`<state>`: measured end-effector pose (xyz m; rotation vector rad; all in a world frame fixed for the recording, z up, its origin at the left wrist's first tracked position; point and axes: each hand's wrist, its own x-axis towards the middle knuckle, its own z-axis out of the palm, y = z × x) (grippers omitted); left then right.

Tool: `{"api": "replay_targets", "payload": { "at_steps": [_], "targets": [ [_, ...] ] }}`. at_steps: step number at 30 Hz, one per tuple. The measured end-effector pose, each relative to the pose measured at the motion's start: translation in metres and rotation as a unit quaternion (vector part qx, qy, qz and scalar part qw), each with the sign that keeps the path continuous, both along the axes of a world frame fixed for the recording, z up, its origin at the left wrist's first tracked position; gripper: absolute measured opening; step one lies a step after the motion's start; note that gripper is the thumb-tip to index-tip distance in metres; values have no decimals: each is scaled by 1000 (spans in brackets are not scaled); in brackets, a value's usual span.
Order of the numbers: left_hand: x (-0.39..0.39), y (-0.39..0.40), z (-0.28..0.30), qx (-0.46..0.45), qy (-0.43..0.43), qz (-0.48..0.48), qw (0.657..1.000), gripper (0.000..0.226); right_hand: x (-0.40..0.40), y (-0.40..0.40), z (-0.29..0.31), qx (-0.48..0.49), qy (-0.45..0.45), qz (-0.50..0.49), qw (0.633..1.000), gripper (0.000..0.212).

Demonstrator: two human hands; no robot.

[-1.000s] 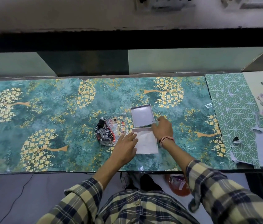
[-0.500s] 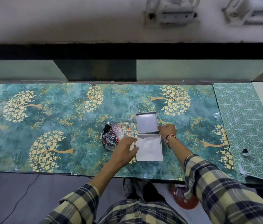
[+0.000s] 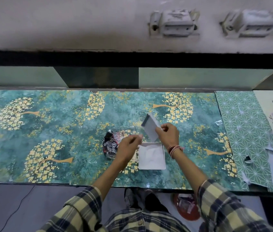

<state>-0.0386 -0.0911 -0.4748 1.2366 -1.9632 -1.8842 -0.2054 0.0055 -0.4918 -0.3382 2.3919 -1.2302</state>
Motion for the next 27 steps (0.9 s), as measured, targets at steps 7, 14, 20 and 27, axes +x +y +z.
{"api": "replay_targets", "payload": {
  "at_steps": [7,14,20,27],
  "targets": [
    [-28,-3,3,206,72,94,971,30,70,31,7,-11,240,212,947,15],
    [-15,1,-11,219,49,82,971,18,46,65,-8,25,84,65,994,41],
    [-1,11,-30,222,8,31,974,23,43,82,-17,3,-100,22,995,13],
    [19,15,-46,40,-78,10,996,17,66,87,-24,42,-116,2,992,11]
  ]
}}
